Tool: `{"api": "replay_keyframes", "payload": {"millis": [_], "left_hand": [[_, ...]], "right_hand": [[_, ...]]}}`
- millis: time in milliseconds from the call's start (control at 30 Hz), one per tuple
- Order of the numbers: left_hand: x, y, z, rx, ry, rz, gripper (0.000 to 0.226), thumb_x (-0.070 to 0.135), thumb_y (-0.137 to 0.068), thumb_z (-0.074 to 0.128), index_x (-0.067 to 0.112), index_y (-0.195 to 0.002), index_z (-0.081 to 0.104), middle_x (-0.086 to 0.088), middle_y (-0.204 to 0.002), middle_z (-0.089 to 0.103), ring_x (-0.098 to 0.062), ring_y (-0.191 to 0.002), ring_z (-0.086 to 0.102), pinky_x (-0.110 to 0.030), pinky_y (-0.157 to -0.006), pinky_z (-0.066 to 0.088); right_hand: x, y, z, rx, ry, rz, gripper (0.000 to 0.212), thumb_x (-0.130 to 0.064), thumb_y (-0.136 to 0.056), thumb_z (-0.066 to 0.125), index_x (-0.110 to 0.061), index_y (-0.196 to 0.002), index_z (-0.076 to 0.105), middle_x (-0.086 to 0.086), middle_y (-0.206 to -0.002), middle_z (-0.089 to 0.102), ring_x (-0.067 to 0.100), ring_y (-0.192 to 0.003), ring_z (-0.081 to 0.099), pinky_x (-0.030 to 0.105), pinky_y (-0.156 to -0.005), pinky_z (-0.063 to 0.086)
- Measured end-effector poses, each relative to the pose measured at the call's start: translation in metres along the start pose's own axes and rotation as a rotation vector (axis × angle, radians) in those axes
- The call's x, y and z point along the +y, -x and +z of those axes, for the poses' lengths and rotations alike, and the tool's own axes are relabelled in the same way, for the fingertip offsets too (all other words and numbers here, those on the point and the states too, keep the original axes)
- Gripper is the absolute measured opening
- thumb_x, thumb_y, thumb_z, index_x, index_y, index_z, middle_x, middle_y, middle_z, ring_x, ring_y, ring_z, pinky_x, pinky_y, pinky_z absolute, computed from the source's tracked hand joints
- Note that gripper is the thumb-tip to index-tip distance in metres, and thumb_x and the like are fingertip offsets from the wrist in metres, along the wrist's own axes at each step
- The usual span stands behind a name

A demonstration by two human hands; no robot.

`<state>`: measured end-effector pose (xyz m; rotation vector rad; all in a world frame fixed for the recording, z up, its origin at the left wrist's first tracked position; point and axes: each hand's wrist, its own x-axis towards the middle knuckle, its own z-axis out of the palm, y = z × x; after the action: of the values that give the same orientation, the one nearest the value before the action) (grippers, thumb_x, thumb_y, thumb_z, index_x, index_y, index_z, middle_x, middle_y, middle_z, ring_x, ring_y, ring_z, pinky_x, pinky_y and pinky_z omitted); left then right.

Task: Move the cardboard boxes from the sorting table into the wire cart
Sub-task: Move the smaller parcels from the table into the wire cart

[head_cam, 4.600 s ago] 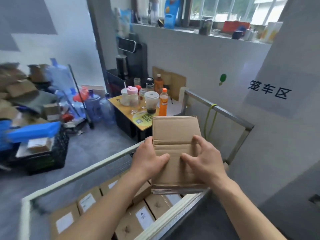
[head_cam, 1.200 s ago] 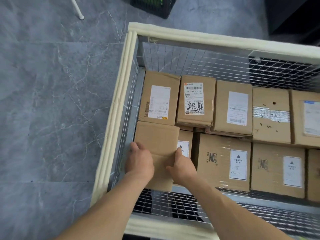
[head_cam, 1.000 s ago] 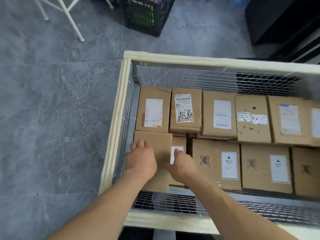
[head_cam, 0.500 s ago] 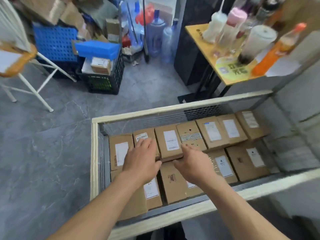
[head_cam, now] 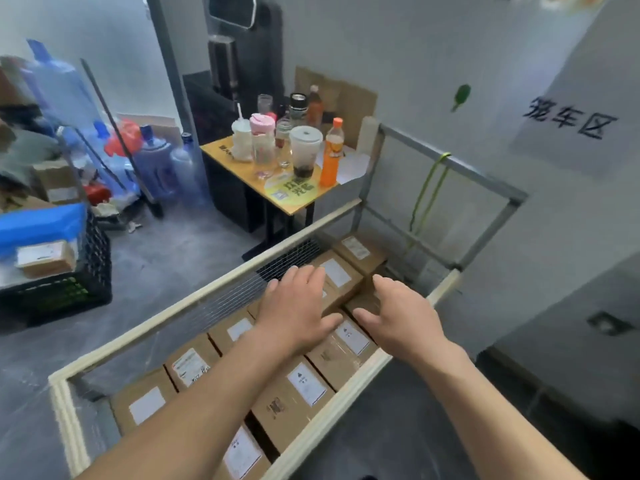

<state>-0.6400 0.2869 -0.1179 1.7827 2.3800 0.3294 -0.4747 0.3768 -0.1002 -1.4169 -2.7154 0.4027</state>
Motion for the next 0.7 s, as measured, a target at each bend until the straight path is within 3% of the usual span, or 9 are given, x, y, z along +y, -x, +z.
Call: {"api": "replay_keyframes", "payload": {"millis": [267,500,700], "left_hand": [[0.132,-0.058,-0.007,0.040,0.010,0.234,0.081,0.065,-0.091,0.051,0.017,-0.153,0.030,0.002,-0.154,0.038,-0.019,-0.142,0.033,-0.042,-0.110,0.037],[0.269,-0.095,-0.001,0.064,-0.003,0.352,0.074,0.065,-0.088,0.054,0.018,-0.143,0.043,0.003,-0.147,0.046,-0.018,-0.138,0.039,-0.040,-0.106,0.041],[0.370,-0.114,0.008,0.068,-0.005,0.431,0.071,0.065,-0.087,0.055,0.019,-0.140,0.045,0.002,-0.144,0.049,-0.019,-0.135,0.043,-0.039,-0.103,0.042]], "right_hand": [[0.125,0.034,-0.070,0.089,-0.012,0.246,0.055,-0.057,-0.090,0.055,-0.018,-0.128,0.054,0.000,-0.131,0.060,0.023,-0.123,0.054,0.041,-0.096,0.046],[0.242,0.068,-0.124,0.151,-0.012,0.397,0.065,-0.061,-0.089,0.054,-0.016,-0.136,0.050,0.000,-0.141,0.056,0.024,-0.130,0.052,0.040,-0.100,0.045],[0.328,0.100,-0.160,0.200,-0.019,0.485,0.060,-0.060,-0.089,0.056,-0.020,-0.134,0.051,0.001,-0.135,0.059,0.025,-0.122,0.057,0.042,-0.098,0.048]]}}
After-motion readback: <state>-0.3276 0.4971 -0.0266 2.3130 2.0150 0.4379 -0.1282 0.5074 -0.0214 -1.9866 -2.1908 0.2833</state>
